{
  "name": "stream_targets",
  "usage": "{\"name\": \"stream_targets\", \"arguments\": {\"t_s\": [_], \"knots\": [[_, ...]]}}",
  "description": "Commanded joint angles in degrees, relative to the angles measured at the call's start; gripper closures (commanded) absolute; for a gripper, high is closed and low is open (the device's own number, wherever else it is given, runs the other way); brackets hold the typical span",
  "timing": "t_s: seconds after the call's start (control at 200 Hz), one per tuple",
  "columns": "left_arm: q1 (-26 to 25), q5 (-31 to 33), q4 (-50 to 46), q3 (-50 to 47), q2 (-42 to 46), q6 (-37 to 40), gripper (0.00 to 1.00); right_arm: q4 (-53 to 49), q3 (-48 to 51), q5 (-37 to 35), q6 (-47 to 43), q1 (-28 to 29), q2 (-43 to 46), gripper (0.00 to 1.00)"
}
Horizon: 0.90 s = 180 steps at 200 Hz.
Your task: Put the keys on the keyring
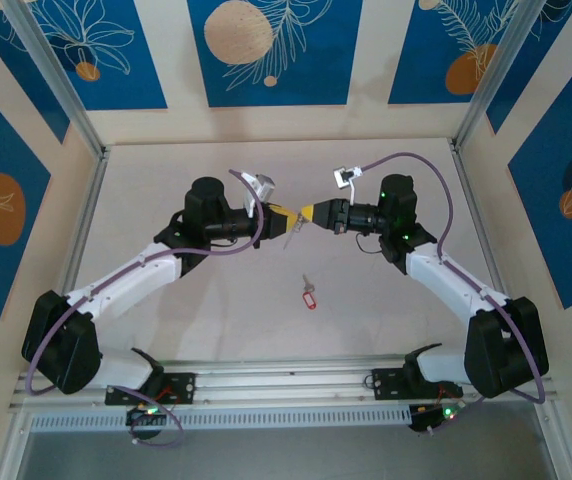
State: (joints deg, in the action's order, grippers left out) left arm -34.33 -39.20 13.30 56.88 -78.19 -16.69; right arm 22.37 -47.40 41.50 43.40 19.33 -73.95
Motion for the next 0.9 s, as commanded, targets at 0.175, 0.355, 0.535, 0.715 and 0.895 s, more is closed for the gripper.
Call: {"name": "stream_targets", "arguments": {"t_s": [0.175,0.355,0.535,0.715,0.895], "knots": [[0.3,-1.3,3.1,0.1,0.6,-1.5,1.0,-0.2,4.8,-1.2,0.6,-0.4,4.7,0.71],[0.3,-2.1,3.6,0.5,0.3,-2.0,1.0,-1.3,5.3,-2.0,-0.6,-0.5,5.7,0.47],[0.3,-3.5,3.4,1.4,-0.4,-2.4,1.0,-4.1,3.2,-3.4,-3.4,-0.9,5.0,0.22],[0.3,-4.2,3.1,1.9,-0.8,-2.3,1.0,-4.2,2.1,-3.7,-4.1,-2.1,4.2,0.18],[0.4,-6.1,2.4,2.7,-1.6,-1.9,1.0,-3.1,0.4,-2.3,-4.0,-2.8,3.6,0.19]]}}
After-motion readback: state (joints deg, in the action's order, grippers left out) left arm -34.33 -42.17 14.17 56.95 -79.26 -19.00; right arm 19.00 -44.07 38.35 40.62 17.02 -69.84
